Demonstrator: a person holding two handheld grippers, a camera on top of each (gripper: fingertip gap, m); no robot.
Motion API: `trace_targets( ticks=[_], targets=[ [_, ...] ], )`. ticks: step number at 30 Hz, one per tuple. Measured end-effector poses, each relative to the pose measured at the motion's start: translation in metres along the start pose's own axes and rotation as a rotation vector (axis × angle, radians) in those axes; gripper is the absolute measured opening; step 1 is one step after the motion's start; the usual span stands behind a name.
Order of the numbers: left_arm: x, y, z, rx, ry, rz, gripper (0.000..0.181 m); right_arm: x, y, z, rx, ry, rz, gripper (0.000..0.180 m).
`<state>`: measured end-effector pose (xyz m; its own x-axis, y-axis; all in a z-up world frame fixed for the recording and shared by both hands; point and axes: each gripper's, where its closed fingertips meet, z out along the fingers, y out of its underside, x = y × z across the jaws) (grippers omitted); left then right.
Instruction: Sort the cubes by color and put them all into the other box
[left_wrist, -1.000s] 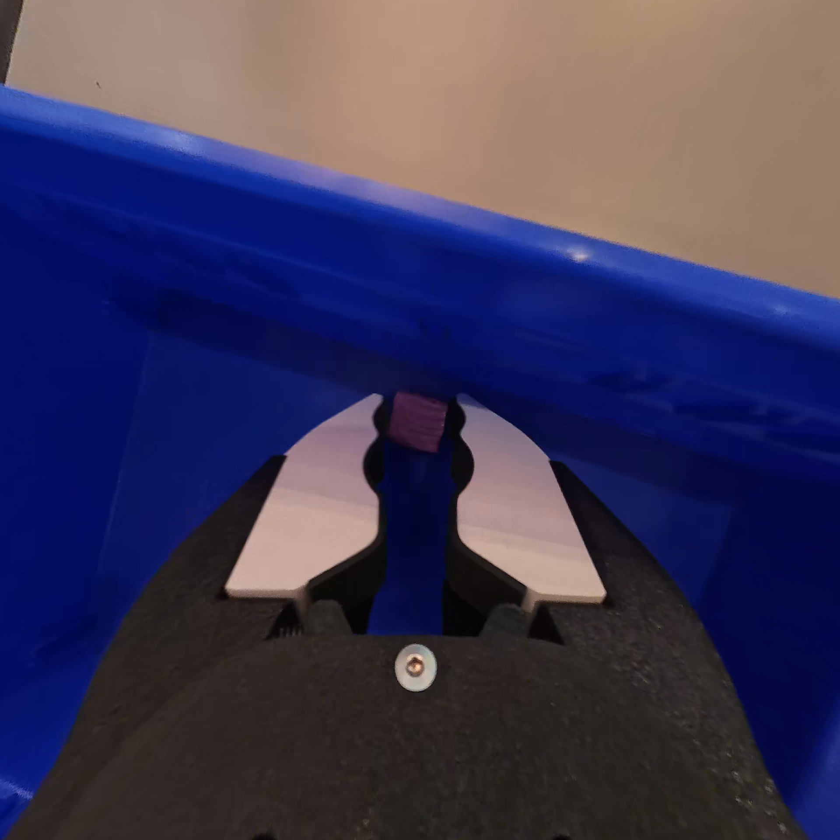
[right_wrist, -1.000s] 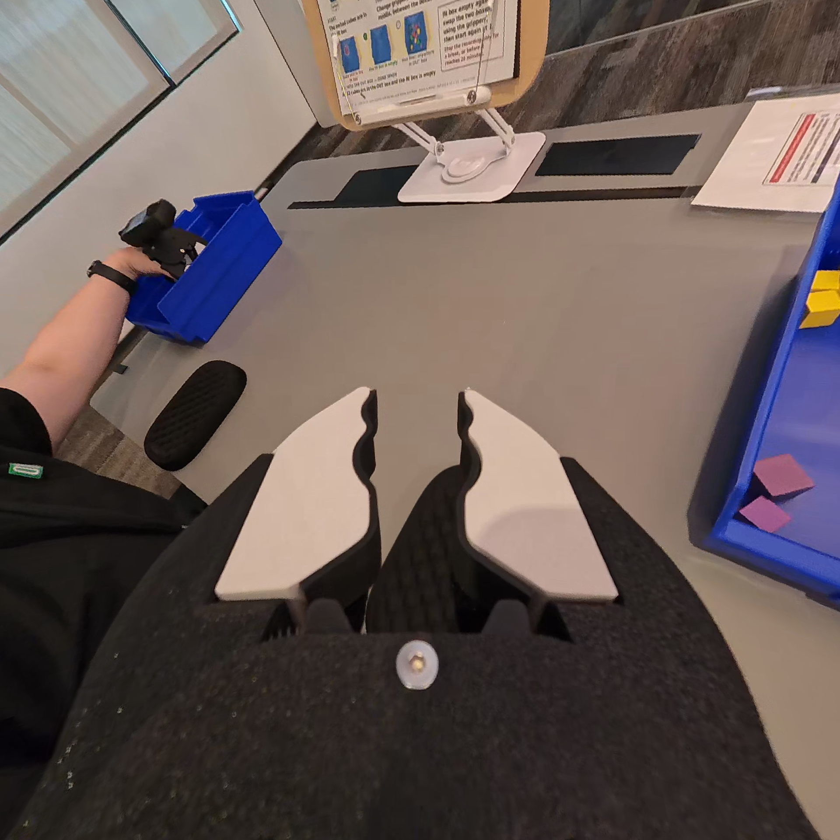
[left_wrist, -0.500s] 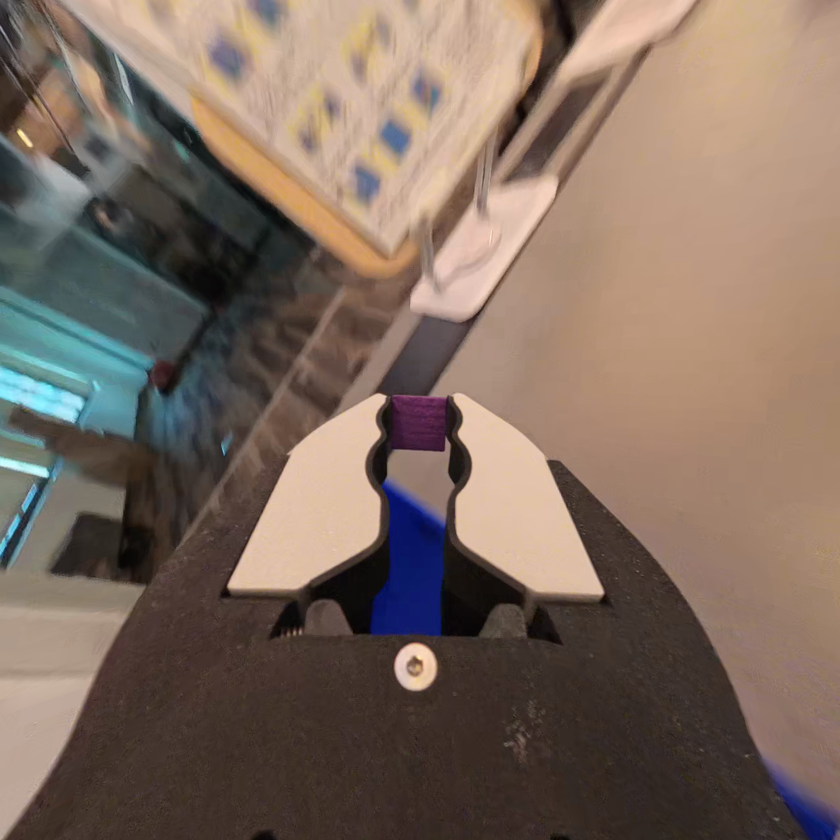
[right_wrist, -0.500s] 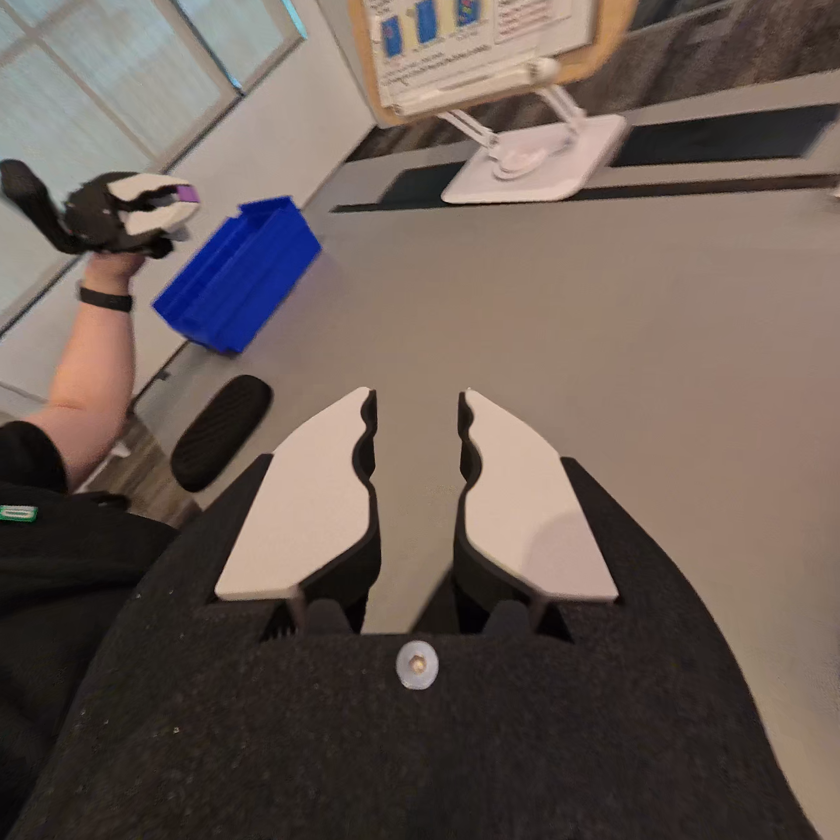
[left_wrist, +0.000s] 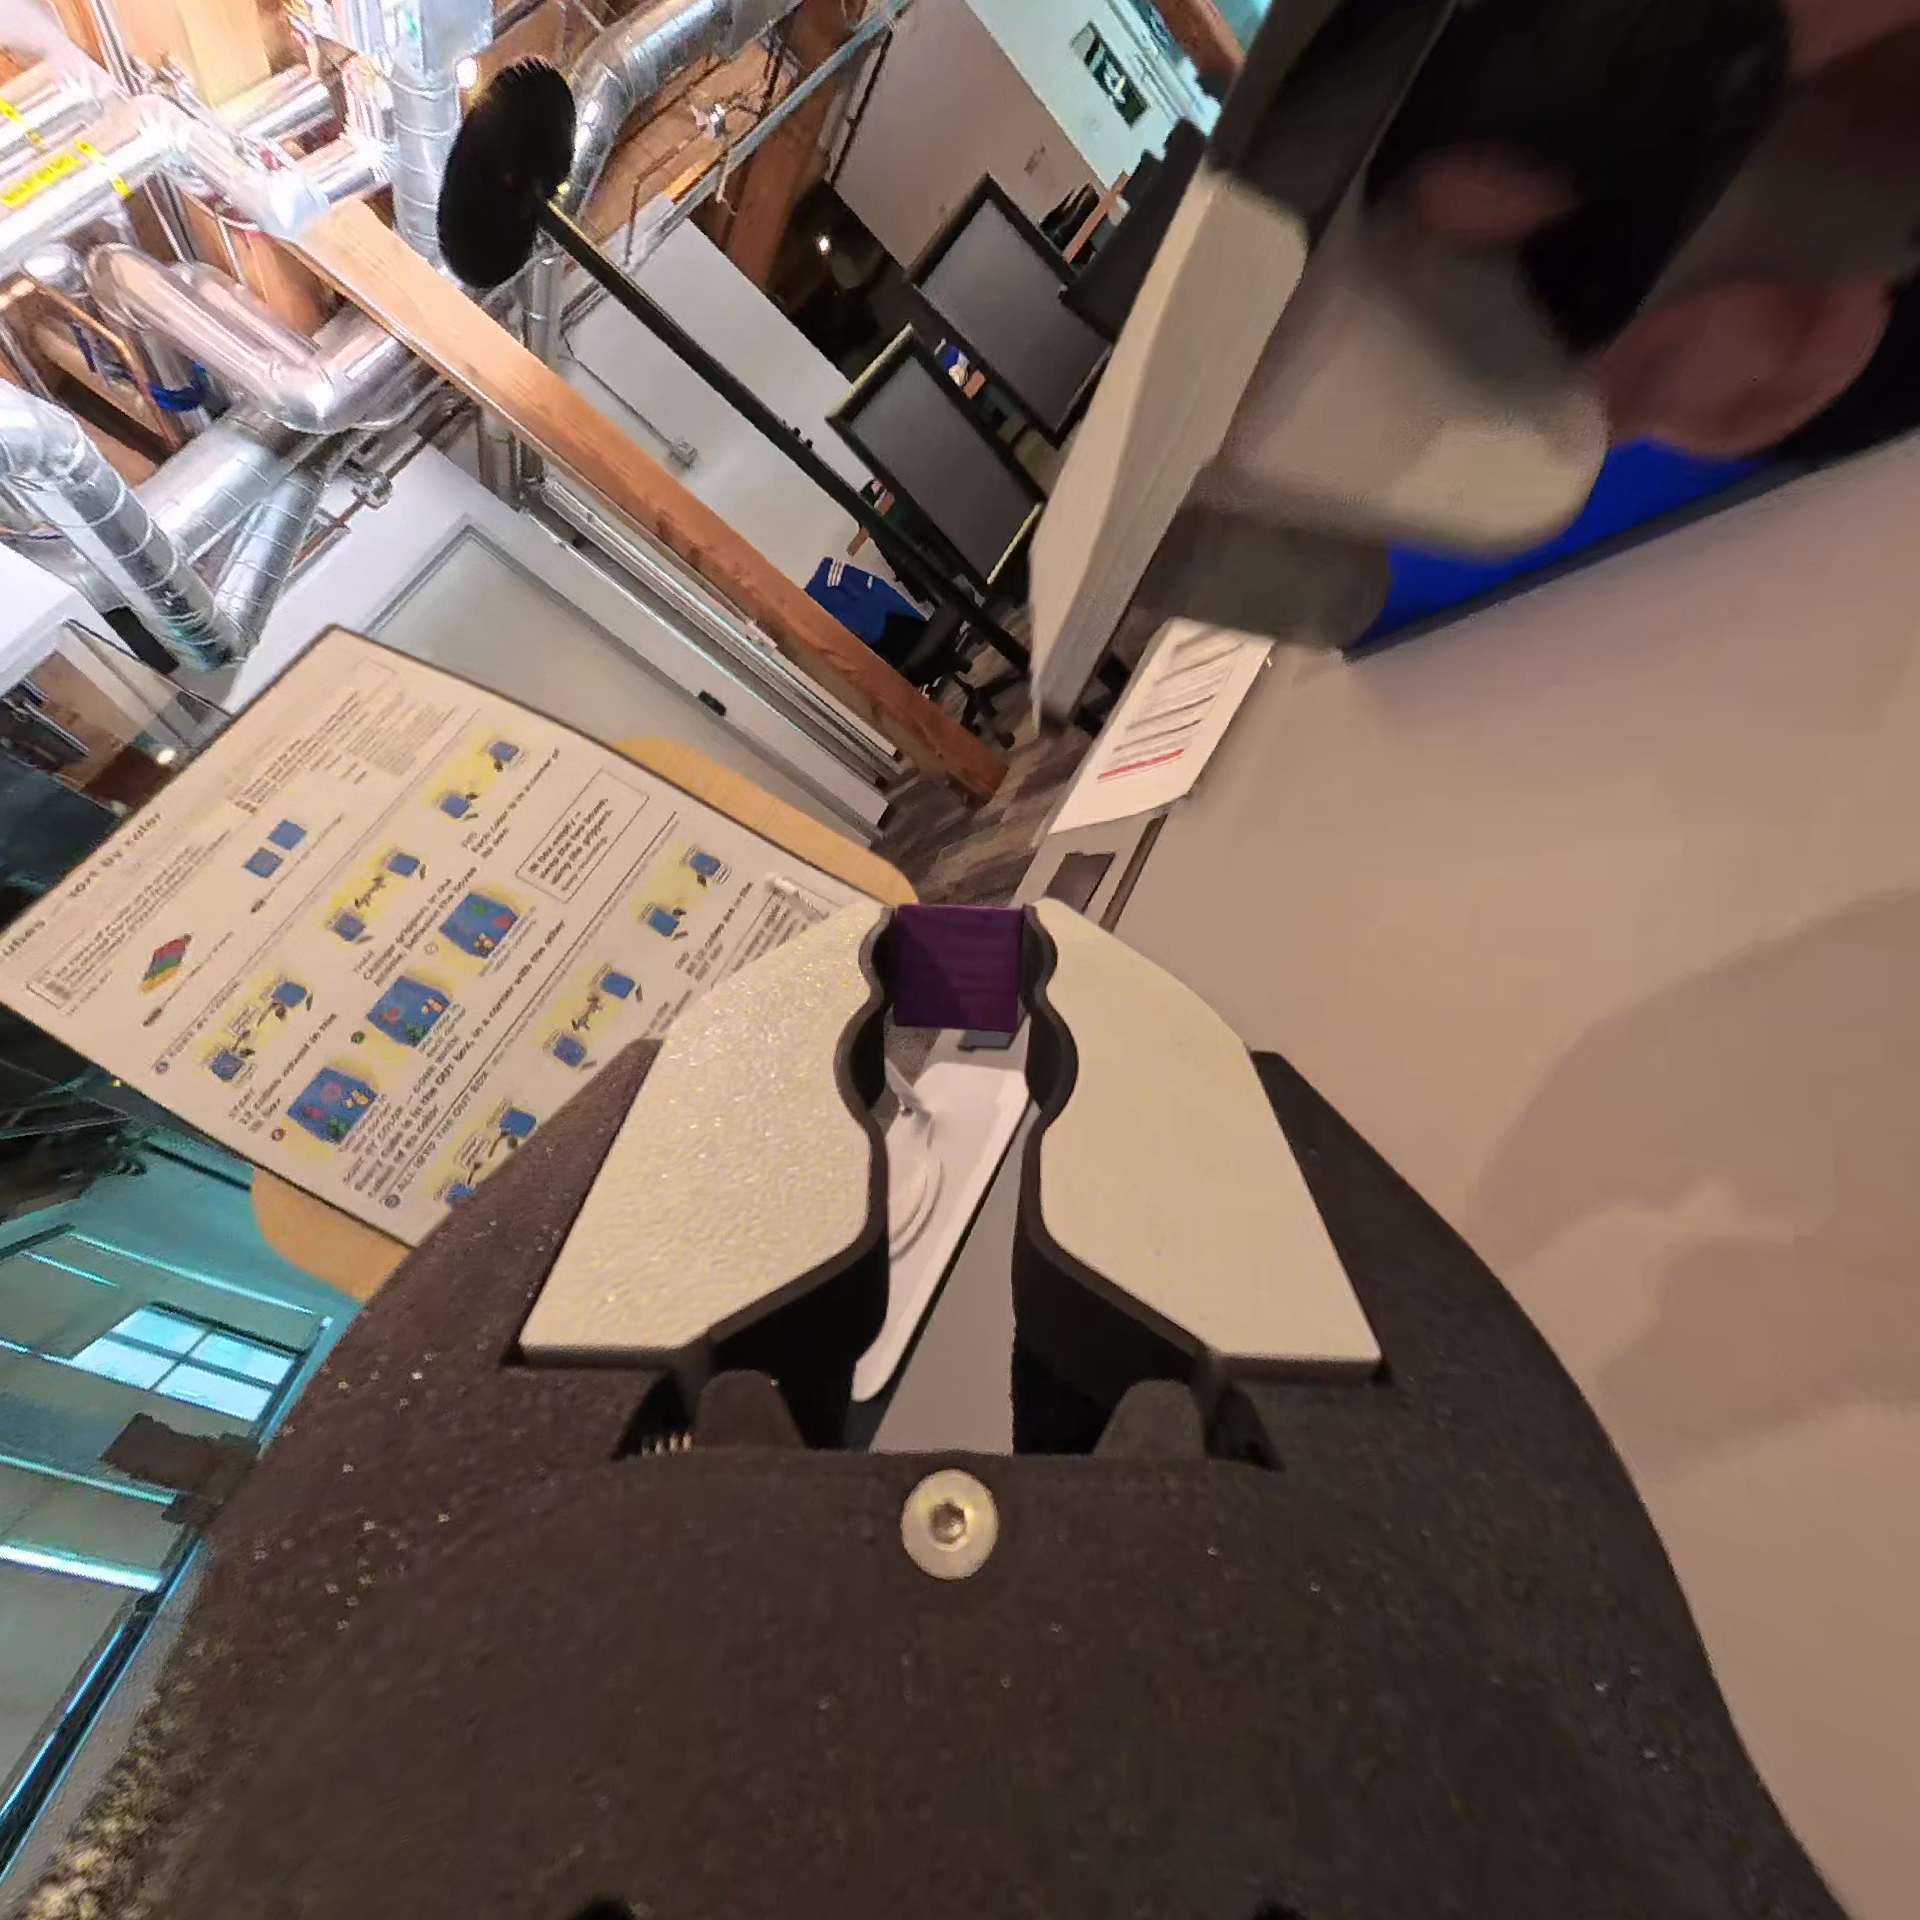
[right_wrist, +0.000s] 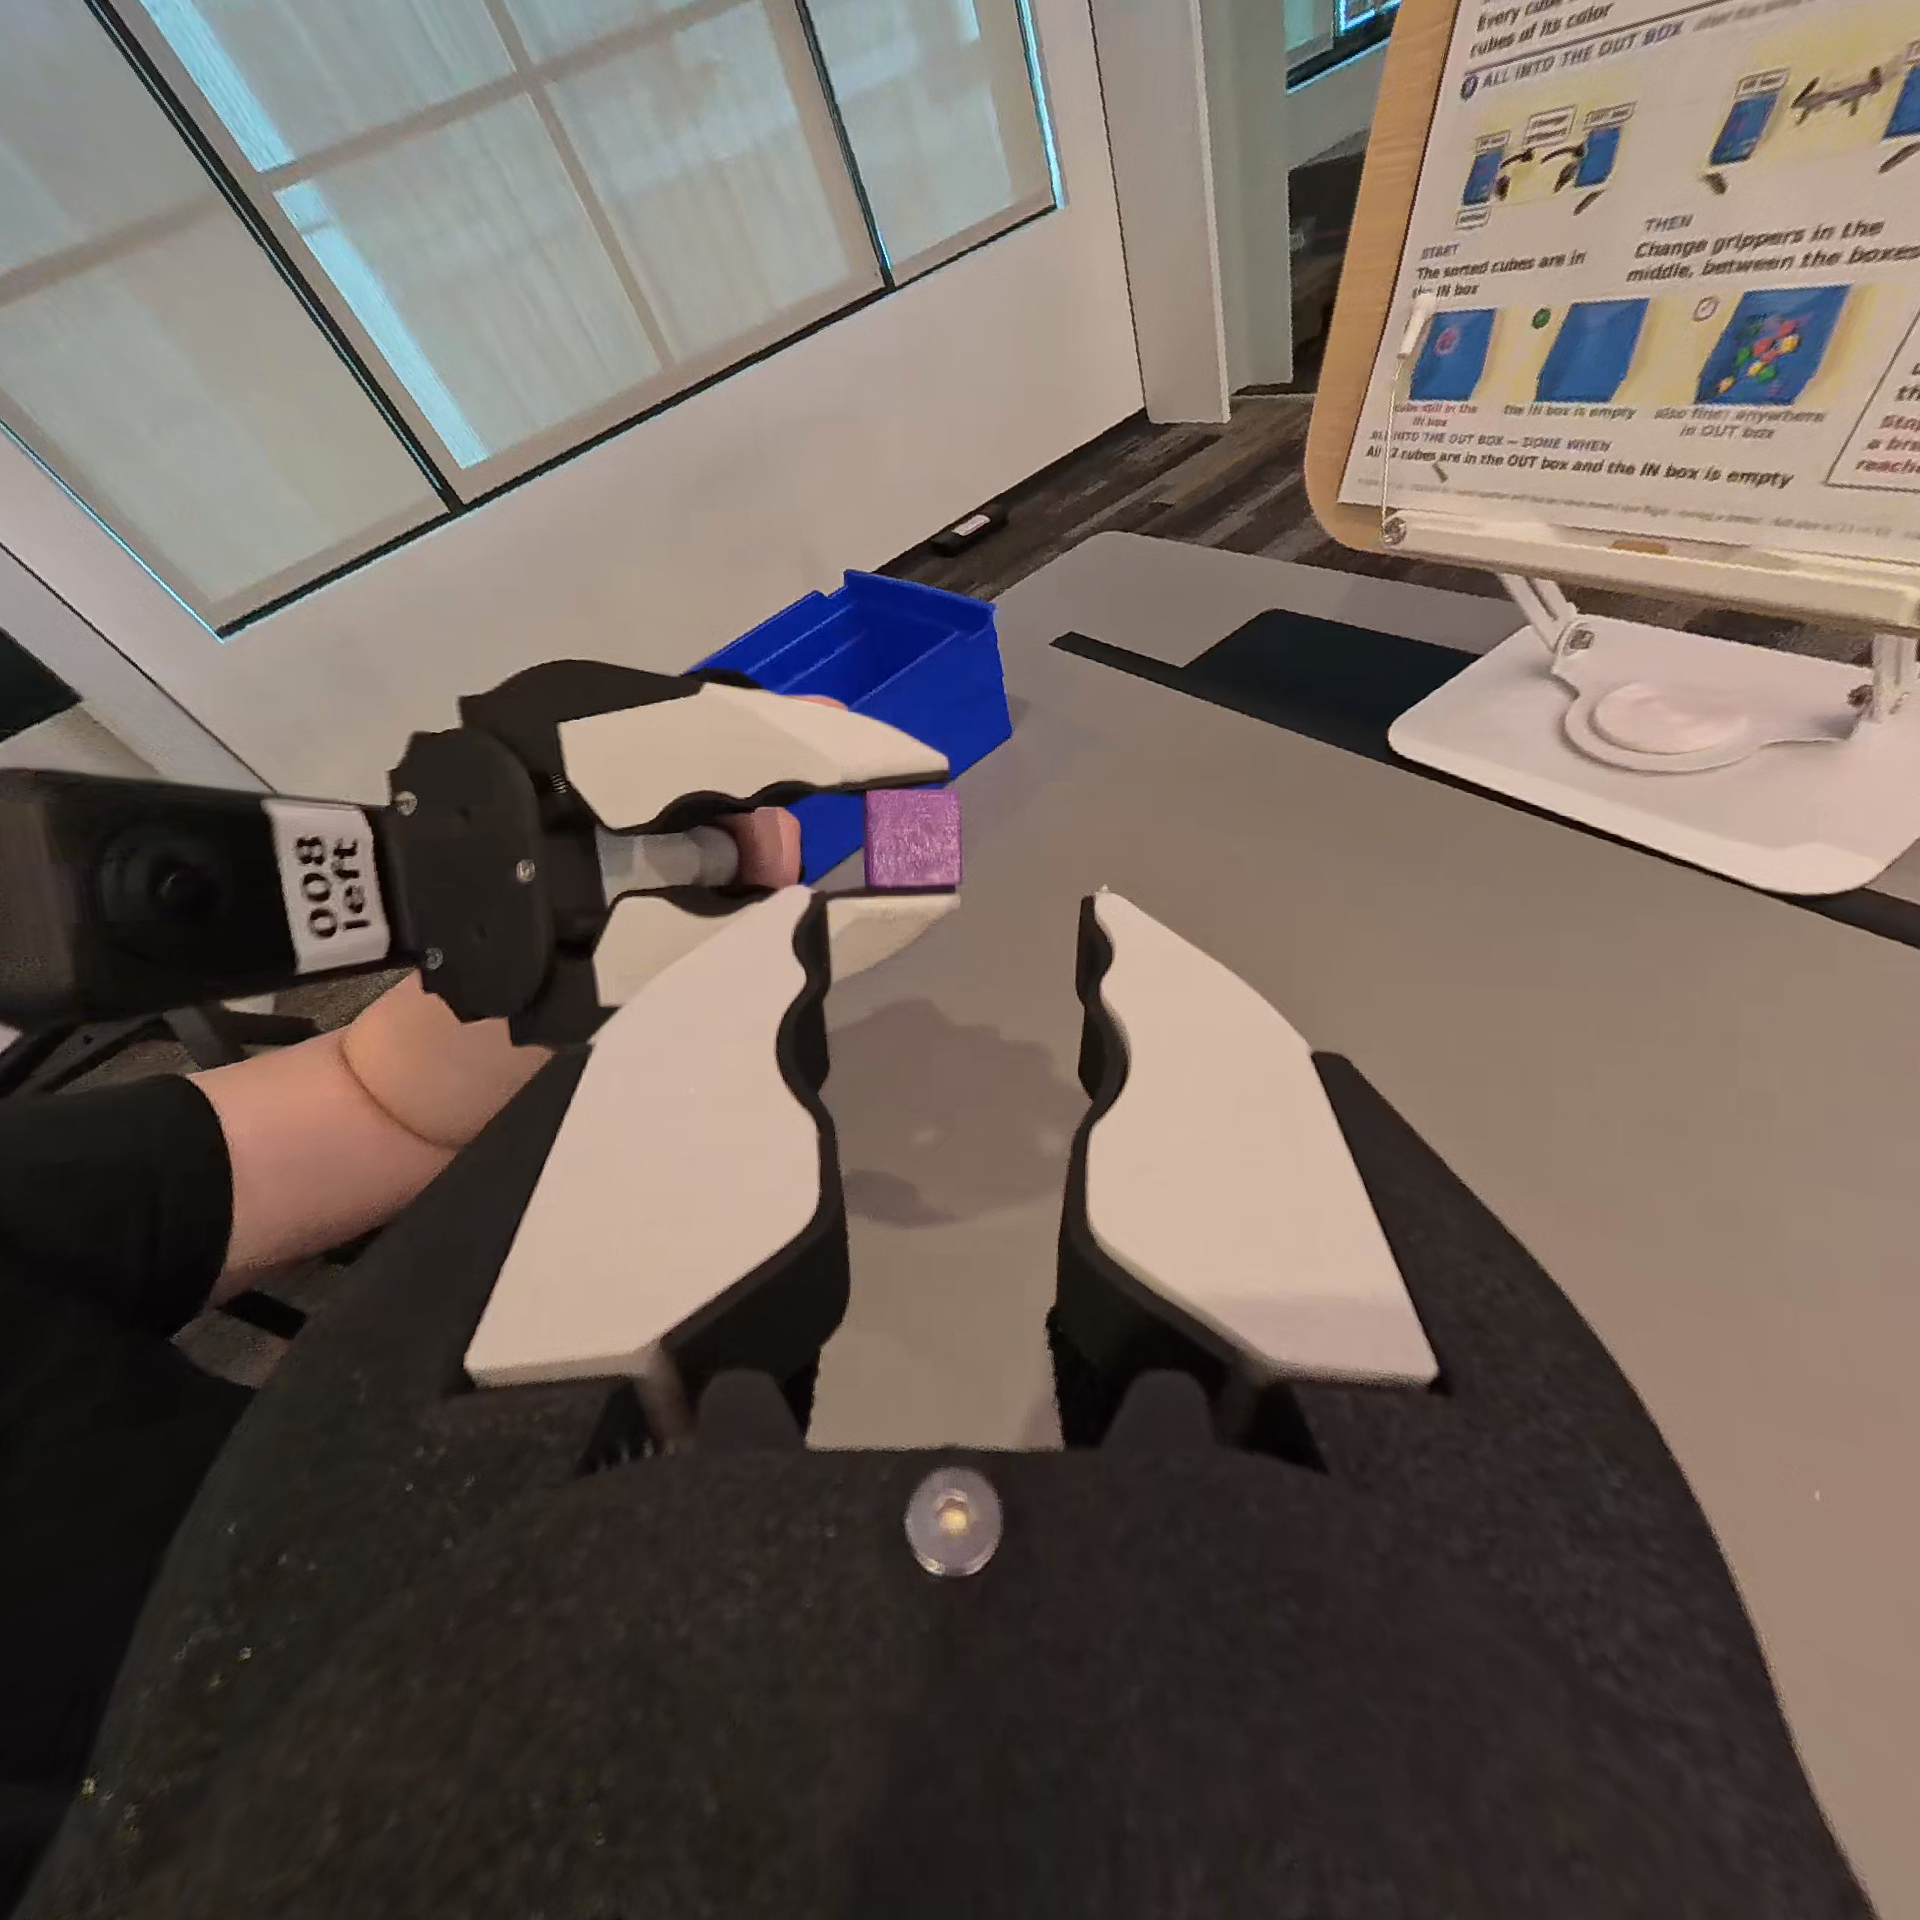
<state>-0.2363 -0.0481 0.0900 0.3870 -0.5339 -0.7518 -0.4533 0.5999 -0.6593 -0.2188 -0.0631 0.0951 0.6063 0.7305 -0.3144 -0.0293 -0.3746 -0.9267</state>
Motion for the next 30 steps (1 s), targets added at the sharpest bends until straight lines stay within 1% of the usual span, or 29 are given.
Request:
trace_targets(
  ticks=[3,5,6,7,8,10,12,15,16,18,19,21,23,25,27,30],
  targets=[
    [0.012,-0.011,0.005,0.022,0.016,0.028,0.022,0.004,0.011,0.01,-0.049,0.025,-0.007,0.048],
    [0.021,-0.013,0.008,0.019,0.04,0.059,0.022,0.001,0.021,0.017,-0.099,-0.026,0.021,0.048],
    [0.025,-0.014,0.009,0.026,0.049,0.07,0.022,-0.003,0.026,0.02,-0.127,-0.066,0.04,0.045],
    [0.027,-0.015,0.01,0.031,0.054,0.075,0.022,-0.008,0.03,0.021,-0.15,-0.112,0.053,0.035],
    [0.031,-0.015,0.011,0.027,0.072,0.077,0.022,-0.007,0.033,0.022,-0.163,-0.123,0.055,0.024],
    [0.036,-0.014,0.011,0.024,0.085,0.074,0.022,-0.005,0.037,0.02,-0.171,-0.124,0.043,0.022],
    [0.037,-0.014,0.01,0.022,0.042,0.06,0.026,-0.002,0.039,0.016,-0.162,-0.115,0.042,0.022],
    [0.043,0.002,0.002,-0.043,0.02,0.04,0.027,0.019,0.043,-0.002,-0.152,-0.046,0.029,0.022],
    [0.048,0.012,-0.004,-0.081,0.036,0.013,0.028,0.029,0.044,-0.017,-0.155,-0.017,0.027,0.022],
    [0.057,0.034,-0.021,-0.166,0.089,-0.036,0.031,0.064,0.044,-0.064,-0.169,0.113,0.01,0.022],
    [0.057,0.046,-0.032,-0.206,0.1,-0.048,0.032,0.088,0.045,-0.096,-0.184,0.209,-0.001,0.022],
    [0.053,0.068,-0.054,-0.284,0.101,-0.063,0.031,0.145,0.048,-0.172,-0.23,0.437,-0.014,0.022],
    [0.048,0.086,-0.074,-0.357,0.087,-0.101,0.029,0.198,0.063,-0.246,-0.285,0.607,0.066,0.022],
    [0.042,0.1,-0.09,-0.417,0.051,-0.17,0.029,0.234,0.094,-0.298,-0.371,0.663,0.245,0.022],
    [0.04,0.108,-0.099,-0.456,0.015,-0.255,0.027,0.255,0.13,-0.323,-0.467,0.66,0.387,0.022],
    [0.04,0.108,-0.099,-0.482,-0.021,-0.317,0.024,0.278,0.17,-0.332,-0.604,0.651,0.443,0.022]
  ],
)
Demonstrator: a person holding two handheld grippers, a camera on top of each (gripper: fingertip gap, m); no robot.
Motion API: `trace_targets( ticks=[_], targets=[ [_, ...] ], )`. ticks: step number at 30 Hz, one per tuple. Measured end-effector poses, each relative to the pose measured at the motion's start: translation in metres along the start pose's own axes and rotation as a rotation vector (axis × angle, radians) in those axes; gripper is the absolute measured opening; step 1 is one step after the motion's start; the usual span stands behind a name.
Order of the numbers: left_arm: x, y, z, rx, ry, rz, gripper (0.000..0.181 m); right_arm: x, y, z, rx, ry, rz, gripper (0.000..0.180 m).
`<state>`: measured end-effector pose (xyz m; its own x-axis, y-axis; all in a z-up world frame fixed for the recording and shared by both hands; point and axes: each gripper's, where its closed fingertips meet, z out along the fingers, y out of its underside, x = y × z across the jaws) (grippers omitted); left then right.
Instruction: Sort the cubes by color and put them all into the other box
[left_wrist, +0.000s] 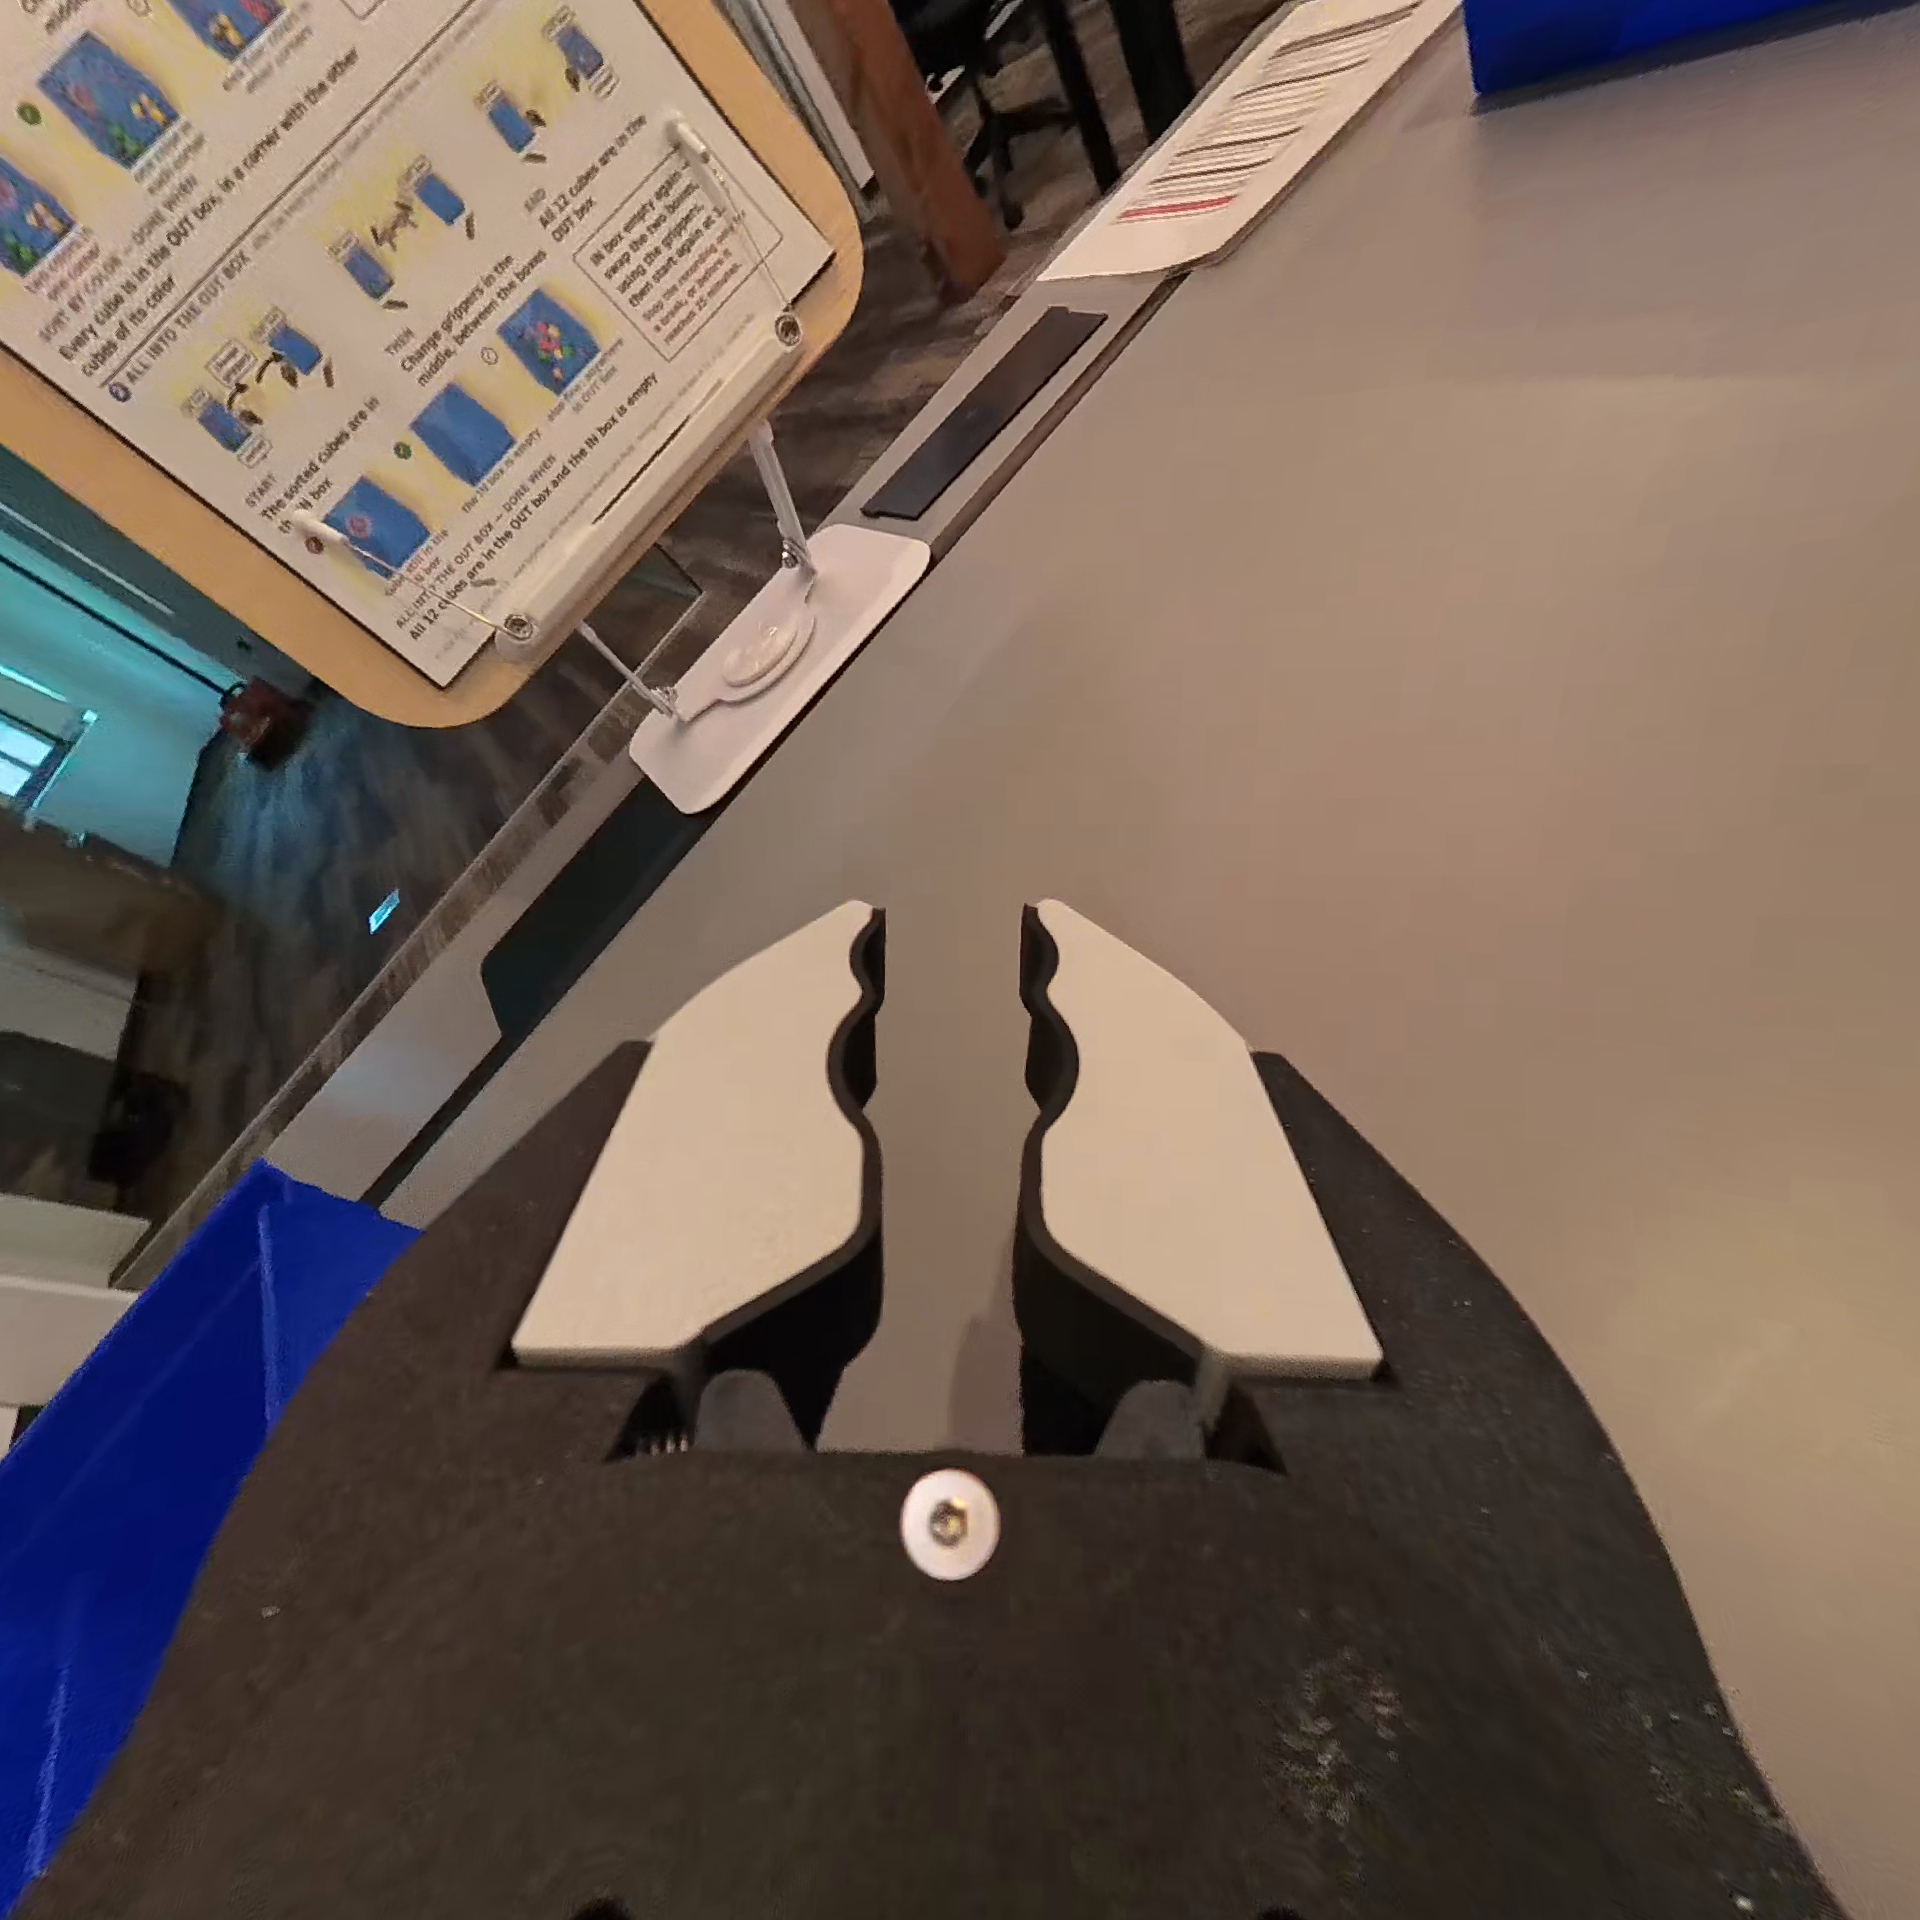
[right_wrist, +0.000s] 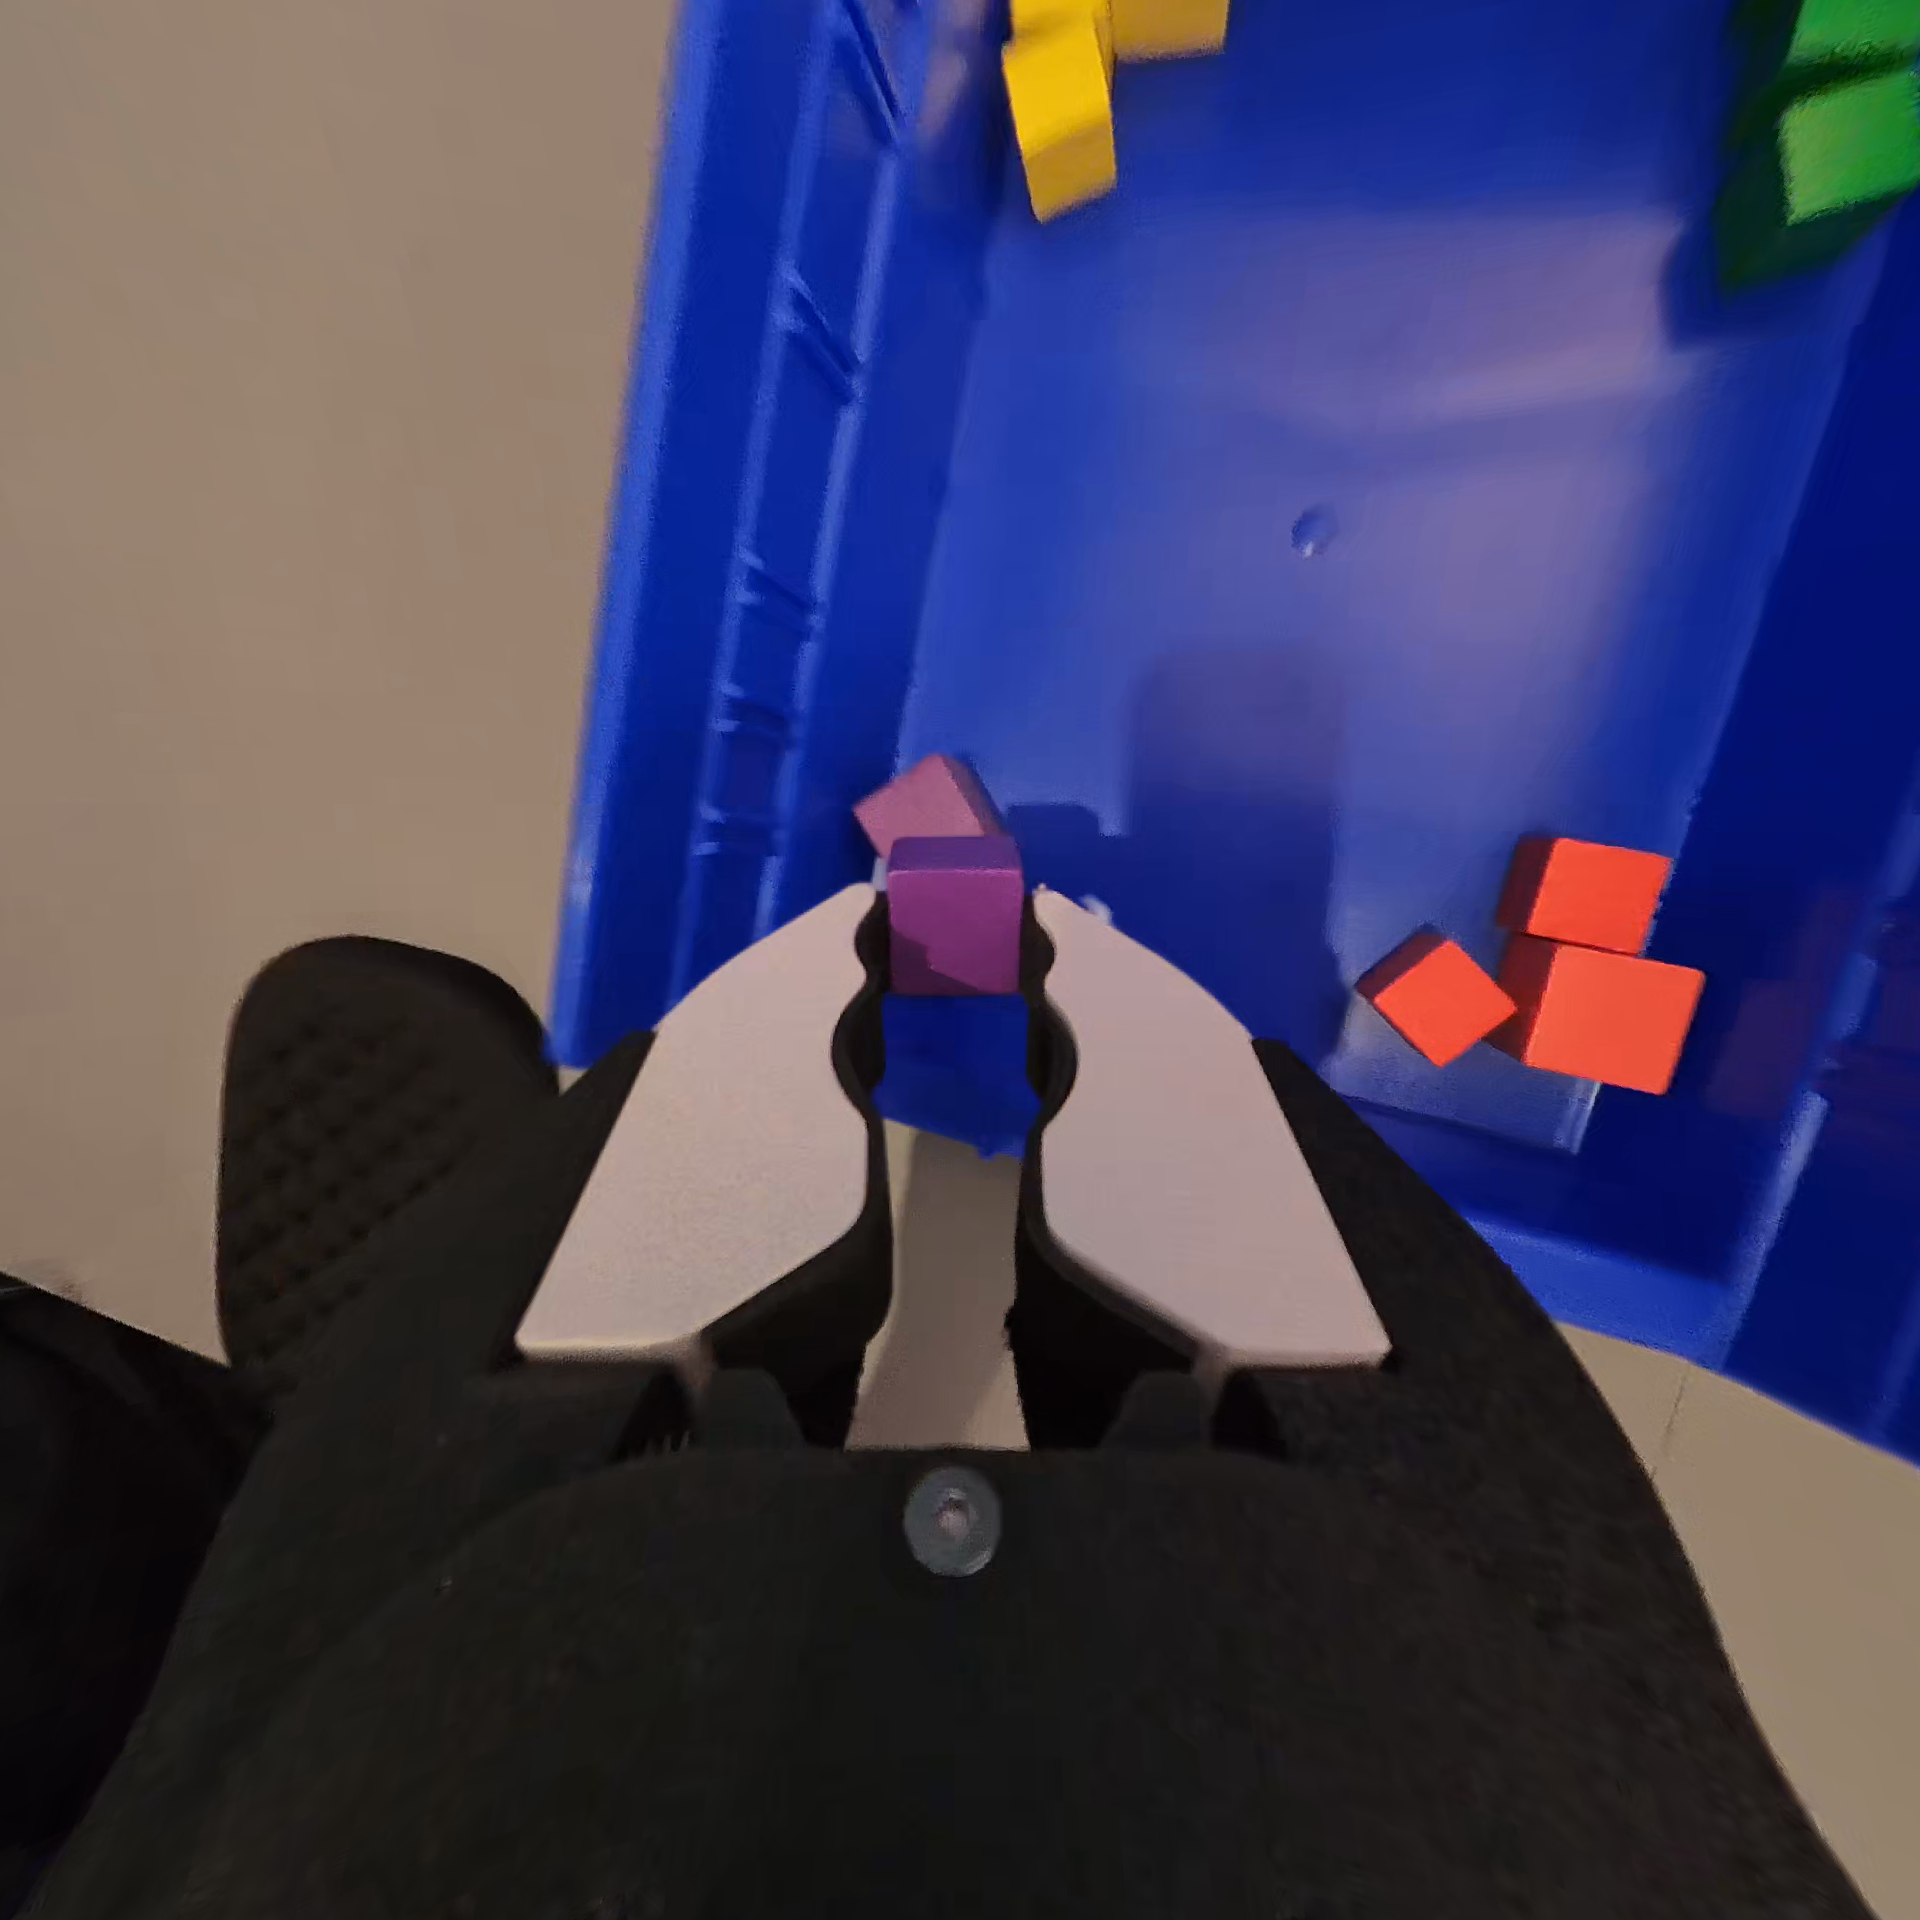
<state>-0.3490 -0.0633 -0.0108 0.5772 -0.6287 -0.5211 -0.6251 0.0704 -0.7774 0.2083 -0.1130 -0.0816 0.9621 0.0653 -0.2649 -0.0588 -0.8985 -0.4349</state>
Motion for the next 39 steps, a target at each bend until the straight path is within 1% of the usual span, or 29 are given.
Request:
trace_targets(
  ticks=[3,6,8,13,15,19,26,28,31,33,36,39],
  targets=[
    [0.0,-0.004,0.007,-0.059,-0.037,0.045,0.024,0.006,0.017,0.027,-0.183,-0.005,-0.007,0.022],
    [0.007,-0.017,0.011,-0.081,-0.035,0.069,0.024,0.009,0.03,0.039,-0.336,0.033,-0.032,0.023],
    [0.013,-0.028,0.012,-0.07,-0.03,0.074,0.024,0.009,0.028,0.041,-0.356,0.047,-0.05,0.023],
    [0.023,-0.042,0.018,-0.066,-0.037,0.076,0.023,0.005,0.031,0.043,-0.419,-0.002,-0.092,0.024],
    [0.025,-0.043,0.019,-0.079,-0.037,0.084,0.024,0.005,0.029,0.042,-0.406,-0.018,-0.108,0.034],
    [0.02,-0.043,0.018,-0.097,-0.058,0.095,0.024,0.003,0.018,0.029,-0.279,-0.086,-0.097,0.033],
    [0.011,-0.044,0.011,-0.091,-0.099,0.076,0.022,0.037,0.002,-0.01,-0.002,-0.051,-0.052,0.024],
    [0.01,-0.044,0.01,-0.085,-0.111,0.063,0.022,0.038,-0.007,-0.023,0.133,-0.08,-0.035,0.02],
    [0.008,-0.041,0.009,-0.079,-0.129,0.046,0.022,0.03,-0.028,-0.051,0.401,-0.155,-0.016,0.016],
    [0.007,-0.041,0.008,-0.075,-0.146,0.035,0.022,0.023,-0.032,-0.061,0.485,-0.187,-0.055,0.016],
    [0.007,-0.043,0.009,-0.053,-0.154,0.012,0.021,0.019,-0.028,-0.068,0.528,-0.143,-0.121,0.015],
    [0.006,-0.041,0.008,-0.049,-0.165,0.008,0.02,0.023,-0.024,-0.09,0.645,-0.038,-0.21,0.011]
  ],
)
